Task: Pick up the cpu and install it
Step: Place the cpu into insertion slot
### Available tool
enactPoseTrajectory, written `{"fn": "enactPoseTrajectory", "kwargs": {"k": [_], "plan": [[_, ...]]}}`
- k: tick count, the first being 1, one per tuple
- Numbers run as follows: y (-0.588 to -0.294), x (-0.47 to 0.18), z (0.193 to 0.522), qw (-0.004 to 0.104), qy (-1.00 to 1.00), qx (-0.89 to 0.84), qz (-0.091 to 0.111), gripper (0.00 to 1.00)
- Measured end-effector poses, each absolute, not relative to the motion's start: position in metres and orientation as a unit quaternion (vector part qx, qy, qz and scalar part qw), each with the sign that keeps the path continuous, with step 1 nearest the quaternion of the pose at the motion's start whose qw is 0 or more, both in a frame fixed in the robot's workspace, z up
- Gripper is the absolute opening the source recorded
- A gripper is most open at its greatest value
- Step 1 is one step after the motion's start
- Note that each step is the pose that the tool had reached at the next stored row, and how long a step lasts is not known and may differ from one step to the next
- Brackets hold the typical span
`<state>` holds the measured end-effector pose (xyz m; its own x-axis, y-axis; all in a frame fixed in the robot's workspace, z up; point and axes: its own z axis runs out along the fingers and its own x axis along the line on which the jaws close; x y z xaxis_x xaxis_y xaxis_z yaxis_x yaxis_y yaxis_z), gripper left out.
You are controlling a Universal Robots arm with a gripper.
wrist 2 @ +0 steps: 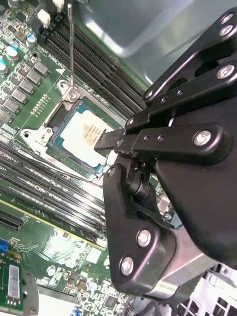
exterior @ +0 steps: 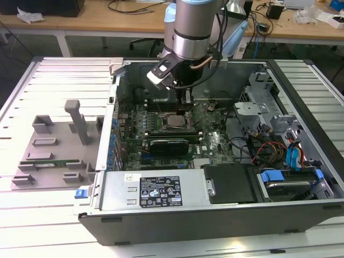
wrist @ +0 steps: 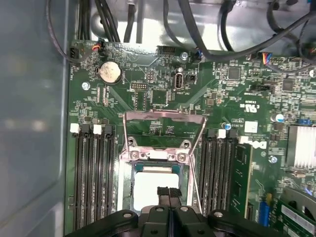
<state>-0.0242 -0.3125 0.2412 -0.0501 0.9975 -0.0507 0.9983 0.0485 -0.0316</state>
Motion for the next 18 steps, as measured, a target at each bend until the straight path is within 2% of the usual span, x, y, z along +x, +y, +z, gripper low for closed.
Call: {"fn": "enactPoseTrajectory", "kwargs": {"k": [18], "plan": [[-0.312,-0.024,0.290,0.007,0.724,0.689,-0.029,0.11]]}}
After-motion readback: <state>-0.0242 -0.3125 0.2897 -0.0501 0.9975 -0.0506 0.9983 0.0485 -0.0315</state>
